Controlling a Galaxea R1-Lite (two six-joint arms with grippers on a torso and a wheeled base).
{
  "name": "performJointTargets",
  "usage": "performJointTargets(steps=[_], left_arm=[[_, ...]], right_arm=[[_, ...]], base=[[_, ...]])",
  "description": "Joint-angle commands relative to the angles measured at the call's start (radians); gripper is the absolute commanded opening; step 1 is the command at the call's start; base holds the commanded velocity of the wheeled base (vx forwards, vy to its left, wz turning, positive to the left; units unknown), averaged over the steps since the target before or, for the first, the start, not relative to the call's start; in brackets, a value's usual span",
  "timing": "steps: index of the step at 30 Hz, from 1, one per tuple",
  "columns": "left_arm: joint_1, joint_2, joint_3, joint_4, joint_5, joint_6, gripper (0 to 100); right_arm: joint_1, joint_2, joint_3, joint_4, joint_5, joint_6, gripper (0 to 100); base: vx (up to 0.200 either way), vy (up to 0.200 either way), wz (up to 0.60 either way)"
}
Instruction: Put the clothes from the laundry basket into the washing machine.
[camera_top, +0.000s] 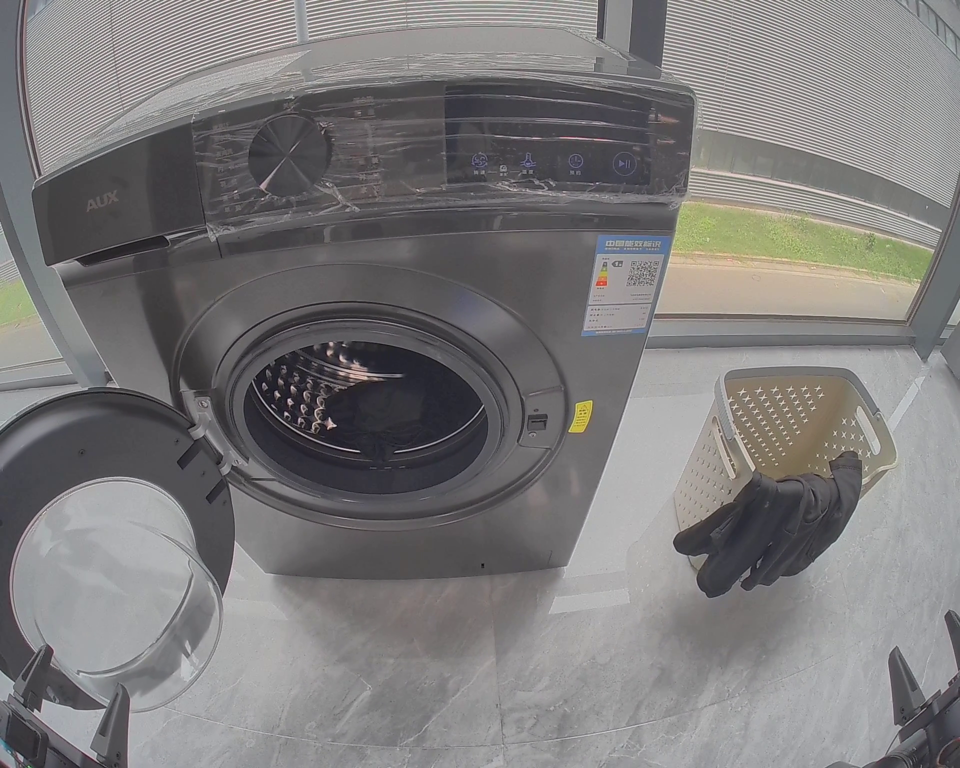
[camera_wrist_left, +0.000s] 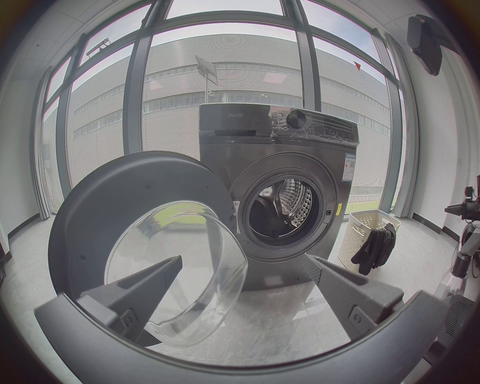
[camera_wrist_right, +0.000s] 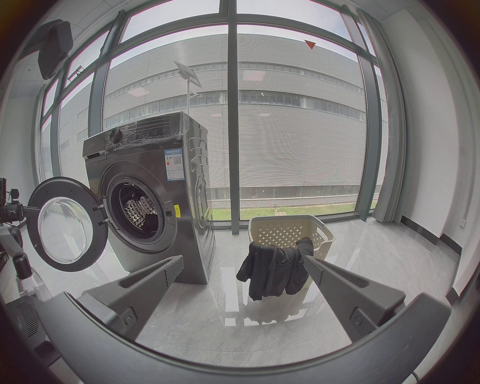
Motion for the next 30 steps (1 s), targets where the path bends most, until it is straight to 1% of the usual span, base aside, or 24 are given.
performJointTargets(steps=[1,5,10,22,30], left_arm=[[-0.001,-0.013,0.016,0.000,0.000,0.000,100],[-0.001,-0.013,0.018,0.000,-0.002,0.003,100],[-0.001,-0.013,0.016,0.000,-0.002,0.003,100],[0.000,-0.013,0.016,0.002,0.001,-0.002,100],[0.000,-0.013,0.016,0.000,0.001,-0.002,100]], right_arm=[[0.001,-0.005,0.018,-0.001,0.000,0.000,100],[-0.001,-0.005,0.018,-0.001,0.000,0.000,100],[0.001,-0.007,0.018,-0.001,-0.001,0.002,100],[0.002,-0.007,0.018,-0.001,-0.001,0.000,100],[0.002,-0.007,0.018,-0.001,-0.001,0.002,100]], base=[[0.000,0.000,0.00],[0.000,0.000,0.00],[0.000,0.000,0.60],[0.000,0.000,0.00],[0.000,-0.200,0.00]])
